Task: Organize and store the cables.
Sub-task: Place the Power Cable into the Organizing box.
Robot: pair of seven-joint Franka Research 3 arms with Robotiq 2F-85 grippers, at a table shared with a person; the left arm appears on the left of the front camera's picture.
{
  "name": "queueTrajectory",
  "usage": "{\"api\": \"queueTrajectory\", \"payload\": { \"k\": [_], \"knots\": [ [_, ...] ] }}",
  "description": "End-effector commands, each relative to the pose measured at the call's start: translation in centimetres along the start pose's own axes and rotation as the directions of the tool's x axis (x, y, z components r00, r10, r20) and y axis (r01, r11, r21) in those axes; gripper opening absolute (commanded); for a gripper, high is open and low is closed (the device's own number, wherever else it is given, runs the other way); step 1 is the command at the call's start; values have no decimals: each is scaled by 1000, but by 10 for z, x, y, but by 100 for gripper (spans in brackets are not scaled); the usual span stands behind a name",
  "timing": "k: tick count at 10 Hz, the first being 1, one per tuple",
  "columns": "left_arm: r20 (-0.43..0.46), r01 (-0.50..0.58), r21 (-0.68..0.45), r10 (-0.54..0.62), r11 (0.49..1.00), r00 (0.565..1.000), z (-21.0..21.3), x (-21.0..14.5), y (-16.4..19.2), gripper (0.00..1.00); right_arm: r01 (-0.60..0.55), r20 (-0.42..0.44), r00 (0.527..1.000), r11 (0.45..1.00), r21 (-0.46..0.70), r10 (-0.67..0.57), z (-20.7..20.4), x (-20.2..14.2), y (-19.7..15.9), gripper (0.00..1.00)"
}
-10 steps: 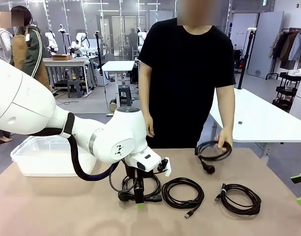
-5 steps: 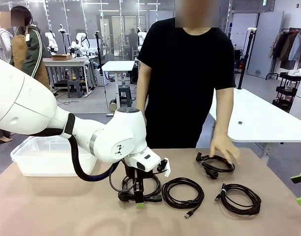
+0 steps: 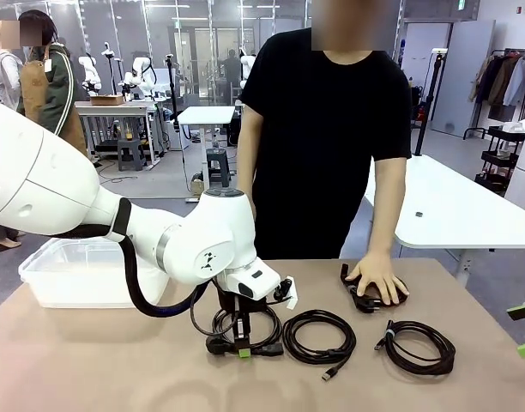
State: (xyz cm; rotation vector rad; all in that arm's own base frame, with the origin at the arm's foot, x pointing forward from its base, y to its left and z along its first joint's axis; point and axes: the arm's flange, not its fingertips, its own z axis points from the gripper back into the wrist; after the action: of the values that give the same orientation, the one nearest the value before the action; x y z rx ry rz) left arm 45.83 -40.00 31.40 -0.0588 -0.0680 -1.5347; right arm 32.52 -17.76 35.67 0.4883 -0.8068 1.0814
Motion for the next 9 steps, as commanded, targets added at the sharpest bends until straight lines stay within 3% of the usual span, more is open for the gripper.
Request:
{"api": "queueTrajectory", "payload": {
  "k": [1,4,7,9],
  "knots": [
    [3,4,-27,-4,1000,1000,3,1,1,0,24,8,1000,1000,-3,-24,2,4,0,100],
    [34,10,-29,-9,1000,999,22,6,-1,0,24,8,1000,1000,-3,-24,2,4,0,100],
    [113,104,-19,-101,994,988,124,13,-8,0,24,8,1000,1000,-3,-24,2,4,0,100],
    [81,122,-9,-121,992,989,177,-2,-11,0,24,8,1000,1000,-3,-24,2,4,0,100]
  ]
}}
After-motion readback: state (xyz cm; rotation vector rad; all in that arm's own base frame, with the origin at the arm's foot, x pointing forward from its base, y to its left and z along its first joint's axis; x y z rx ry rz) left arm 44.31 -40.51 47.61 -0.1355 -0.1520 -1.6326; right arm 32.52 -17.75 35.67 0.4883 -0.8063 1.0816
